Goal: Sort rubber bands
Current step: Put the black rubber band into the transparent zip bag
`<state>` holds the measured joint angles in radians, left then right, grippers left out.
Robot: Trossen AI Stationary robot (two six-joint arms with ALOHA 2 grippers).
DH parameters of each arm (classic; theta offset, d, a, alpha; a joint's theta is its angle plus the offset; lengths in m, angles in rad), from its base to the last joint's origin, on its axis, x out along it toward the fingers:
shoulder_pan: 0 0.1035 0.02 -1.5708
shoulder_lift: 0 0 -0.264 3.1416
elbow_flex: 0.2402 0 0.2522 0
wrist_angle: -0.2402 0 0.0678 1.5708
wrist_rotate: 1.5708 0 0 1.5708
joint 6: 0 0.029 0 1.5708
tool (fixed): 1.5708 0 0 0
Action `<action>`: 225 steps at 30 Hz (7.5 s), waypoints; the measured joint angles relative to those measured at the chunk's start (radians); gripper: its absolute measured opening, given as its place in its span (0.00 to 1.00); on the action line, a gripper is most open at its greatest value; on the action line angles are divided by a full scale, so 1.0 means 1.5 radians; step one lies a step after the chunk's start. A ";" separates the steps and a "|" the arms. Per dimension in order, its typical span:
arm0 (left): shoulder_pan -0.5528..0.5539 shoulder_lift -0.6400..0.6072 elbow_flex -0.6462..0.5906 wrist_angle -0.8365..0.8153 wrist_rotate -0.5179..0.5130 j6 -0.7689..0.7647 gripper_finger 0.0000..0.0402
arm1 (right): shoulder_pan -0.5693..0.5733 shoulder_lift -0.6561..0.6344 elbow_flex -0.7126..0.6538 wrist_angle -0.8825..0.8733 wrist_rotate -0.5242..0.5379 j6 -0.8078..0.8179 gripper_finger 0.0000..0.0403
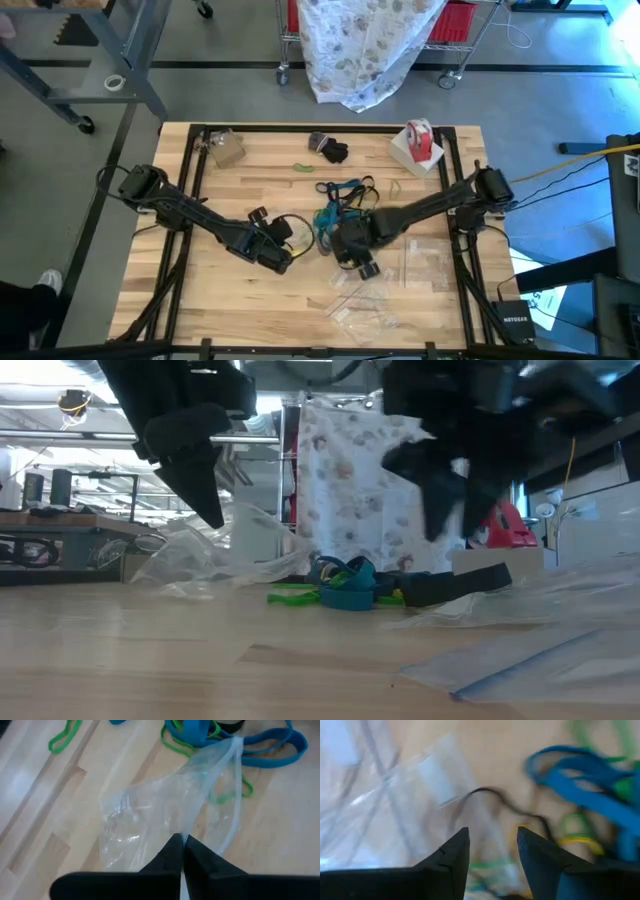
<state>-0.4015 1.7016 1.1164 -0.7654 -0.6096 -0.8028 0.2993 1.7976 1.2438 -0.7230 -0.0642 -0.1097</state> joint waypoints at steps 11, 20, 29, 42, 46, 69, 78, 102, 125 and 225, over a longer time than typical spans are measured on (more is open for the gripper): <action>0.001 0.000 0.000 0.017 -0.003 0.020 0.00 | 0.100 0.000 -0.094 0.121 0.211 0.027 0.39; 0.001 0.000 0.000 0.031 -0.005 0.033 0.00 | 0.058 0.000 -0.133 0.183 0.252 0.033 0.39; 0.001 0.000 0.000 0.047 -0.005 0.052 0.00 | -0.009 0.011 -0.142 0.229 0.197 -0.034 0.39; 0.001 0.000 0.000 0.049 -0.005 0.052 0.00 | -0.061 0.044 -0.139 0.267 0.080 -0.050 0.36; 0.001 0.000 0.000 0.049 -0.005 0.052 0.00 | -0.057 0.038 -0.133 0.252 0.079 -0.050 0.20; 0.001 0.001 0.000 0.091 -0.005 0.042 0.00 | -0.042 -0.201 -0.131 0.265 0.045 -0.014 0.00; 0.002 0.001 0.000 0.128 0.002 -0.017 0.00 | -0.042 -0.203 -0.130 0.428 0.004 -0.014 0.00; -0.008 0.001 0.051 0.246 0.074 0.072 0.00 | -0.043 -0.159 -0.130 0.590 -0.123 -0.210 0.00; -0.012 0.001 0.054 0.275 0.112 0.066 0.00 | -0.043 -0.115 -0.132 0.433 -0.057 -0.372 0.00; -0.036 0.009 0.053 0.244 0.002 0.047 0.00 | 0.060 -0.032 -0.165 0.521 0.142 0.220 0.26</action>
<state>-0.4561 1.7149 1.1957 -0.3987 -0.6071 -0.7330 0.3897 1.7490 0.9958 0.0581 0.1488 0.2202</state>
